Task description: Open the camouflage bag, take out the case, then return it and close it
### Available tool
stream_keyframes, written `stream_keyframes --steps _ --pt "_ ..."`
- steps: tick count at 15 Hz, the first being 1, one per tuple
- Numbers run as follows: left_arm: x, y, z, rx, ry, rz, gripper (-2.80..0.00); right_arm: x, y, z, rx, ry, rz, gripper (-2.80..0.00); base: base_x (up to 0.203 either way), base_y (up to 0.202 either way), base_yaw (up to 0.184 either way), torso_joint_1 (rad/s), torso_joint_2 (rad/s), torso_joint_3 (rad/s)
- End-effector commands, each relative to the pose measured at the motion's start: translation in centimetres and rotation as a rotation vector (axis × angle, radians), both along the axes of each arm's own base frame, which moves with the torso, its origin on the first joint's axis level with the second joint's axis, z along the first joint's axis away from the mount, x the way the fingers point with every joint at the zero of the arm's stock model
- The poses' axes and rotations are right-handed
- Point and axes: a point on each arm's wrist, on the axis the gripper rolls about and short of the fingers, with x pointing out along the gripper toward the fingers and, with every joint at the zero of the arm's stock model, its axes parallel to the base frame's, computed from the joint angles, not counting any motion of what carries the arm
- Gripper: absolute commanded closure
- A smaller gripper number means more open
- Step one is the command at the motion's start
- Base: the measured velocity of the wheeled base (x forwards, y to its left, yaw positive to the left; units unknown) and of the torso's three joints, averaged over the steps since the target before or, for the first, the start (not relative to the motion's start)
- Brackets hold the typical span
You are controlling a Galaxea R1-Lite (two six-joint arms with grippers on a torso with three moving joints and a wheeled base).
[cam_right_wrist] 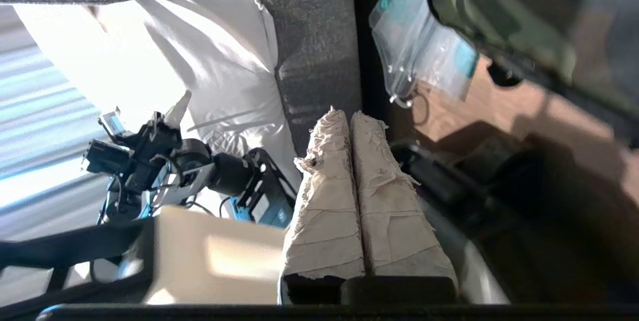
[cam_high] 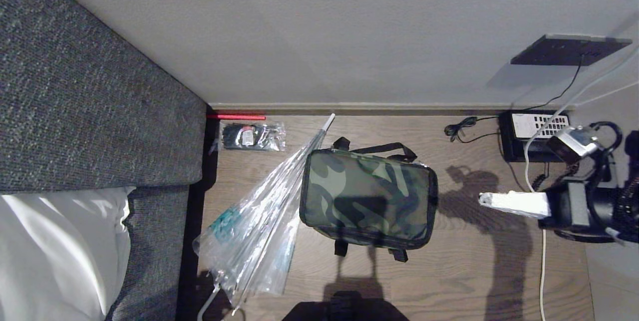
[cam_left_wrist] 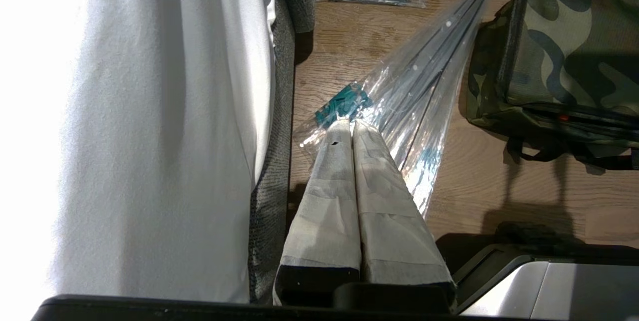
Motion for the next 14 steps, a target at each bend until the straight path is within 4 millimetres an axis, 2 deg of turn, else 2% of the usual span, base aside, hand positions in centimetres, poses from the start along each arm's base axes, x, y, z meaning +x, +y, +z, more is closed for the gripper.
stream_keyframes --steps 1,4,6,7,8,10,14 --pt "0.0 0.0 0.0 0.0 0.0 0.0 0.0 -5.5 0.1 2.9 -0.026 -0.124 -0.057 0.0 0.0 0.0 0.0 0.0 0.0 0.0" --pt "0.0 0.0 0.0 0.0 0.0 0.0 0.0 -12.5 0.1 2.6 -0.135 -0.242 -0.238 0.0 0.0 0.0 0.0 0.0 0.0 0.0" --pt "0.0 0.0 0.0 0.0 0.0 0.001 0.0 -17.1 0.1 0.2 -0.273 -0.382 -0.334 0.0 0.0 0.0 0.0 0.0 0.0 0.0" --pt "0.0 0.0 0.0 0.0 0.0 0.0 0.0 -18.7 0.1 -1.4 -0.361 -0.436 -0.383 0.0 0.0 0.0 0.0 0.0 0.0 0.0" --pt "0.0 0.0 0.0 0.0 0.0 0.0 0.0 -19.9 -0.1 -3.2 -0.461 -0.469 -0.444 0.0 0.0 0.0 0.0 0.0 0.0 0.0" --pt "0.0 0.0 0.0 0.0 0.0 0.001 0.0 -21.0 -0.6 -6.3 -0.663 -0.453 -0.577 0.0 0.0 0.0 0.0 0.0 0.0 0.0" --pt "0.0 0.0 0.0 0.0 0.0 0.001 0.0 -23.1 -0.8 -8.0 -0.696 -0.587 -0.754 0.0 0.0 0.0 0.0 0.0 0.0 0.0"
